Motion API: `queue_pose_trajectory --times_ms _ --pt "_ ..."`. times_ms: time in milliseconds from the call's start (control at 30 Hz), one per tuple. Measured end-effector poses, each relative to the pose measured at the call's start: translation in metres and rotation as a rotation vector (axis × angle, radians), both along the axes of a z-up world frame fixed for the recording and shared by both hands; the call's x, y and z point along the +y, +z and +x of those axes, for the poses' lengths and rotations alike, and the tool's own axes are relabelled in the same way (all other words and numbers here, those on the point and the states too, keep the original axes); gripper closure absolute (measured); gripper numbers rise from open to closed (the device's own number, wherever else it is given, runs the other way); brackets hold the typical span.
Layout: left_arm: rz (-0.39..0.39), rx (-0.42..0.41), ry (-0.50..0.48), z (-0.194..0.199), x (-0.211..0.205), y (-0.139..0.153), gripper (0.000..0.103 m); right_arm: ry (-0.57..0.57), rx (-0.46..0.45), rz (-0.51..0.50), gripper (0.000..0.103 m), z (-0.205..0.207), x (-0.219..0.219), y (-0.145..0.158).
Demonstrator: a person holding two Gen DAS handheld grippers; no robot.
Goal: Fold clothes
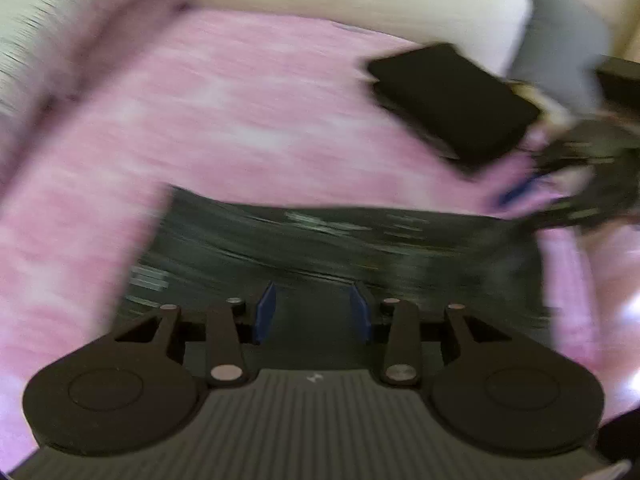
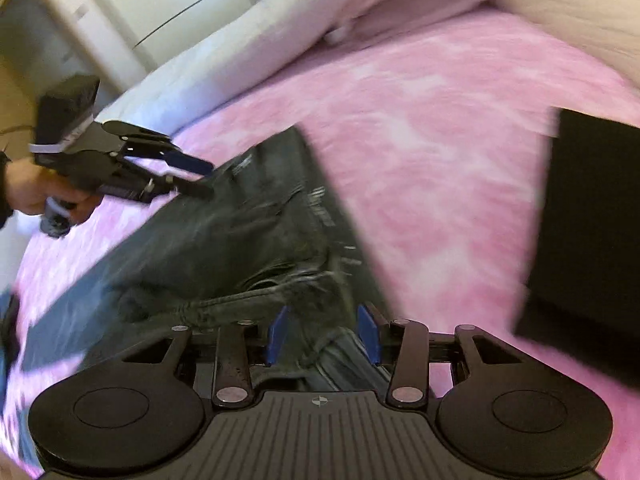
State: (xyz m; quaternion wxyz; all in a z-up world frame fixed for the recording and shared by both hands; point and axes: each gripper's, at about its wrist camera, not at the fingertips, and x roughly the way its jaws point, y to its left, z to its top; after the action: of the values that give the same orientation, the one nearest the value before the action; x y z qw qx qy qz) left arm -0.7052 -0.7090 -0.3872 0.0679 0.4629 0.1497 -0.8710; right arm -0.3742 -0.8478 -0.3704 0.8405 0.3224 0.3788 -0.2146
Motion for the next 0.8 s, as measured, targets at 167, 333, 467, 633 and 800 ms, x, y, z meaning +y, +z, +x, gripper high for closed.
queue_pose_trajectory --times_ms 167,333,467,633,800 --pt "0.061 -0.063 -0.098 -0.026 0.052 -0.053 0.069 0.186 0.084 -0.005 0.06 0.045 -0.016 -0.045" --pt "0.018 -0.097 -0.091 -0.025 0.071 -0.071 0.092 0.289 0.119 -0.018 0.062 0.055 -0.028 -0.073" --pt "0.039 -0.04 -0.064 -0.011 0.069 -0.053 0.101 0.275 0.107 0.046 0.083 0.054 -0.032 -0.072" --pt "0.025 0.057 0.023 0.008 0.052 -0.025 0.101 0.206 0.036 -0.017 0.095 0.043 -0.028 -0.014" --pt "0.033 -0.016 0.101 -0.004 0.028 -0.044 0.1 0.298 0.078 -0.112 0.097 0.086 -0.039 -0.013"
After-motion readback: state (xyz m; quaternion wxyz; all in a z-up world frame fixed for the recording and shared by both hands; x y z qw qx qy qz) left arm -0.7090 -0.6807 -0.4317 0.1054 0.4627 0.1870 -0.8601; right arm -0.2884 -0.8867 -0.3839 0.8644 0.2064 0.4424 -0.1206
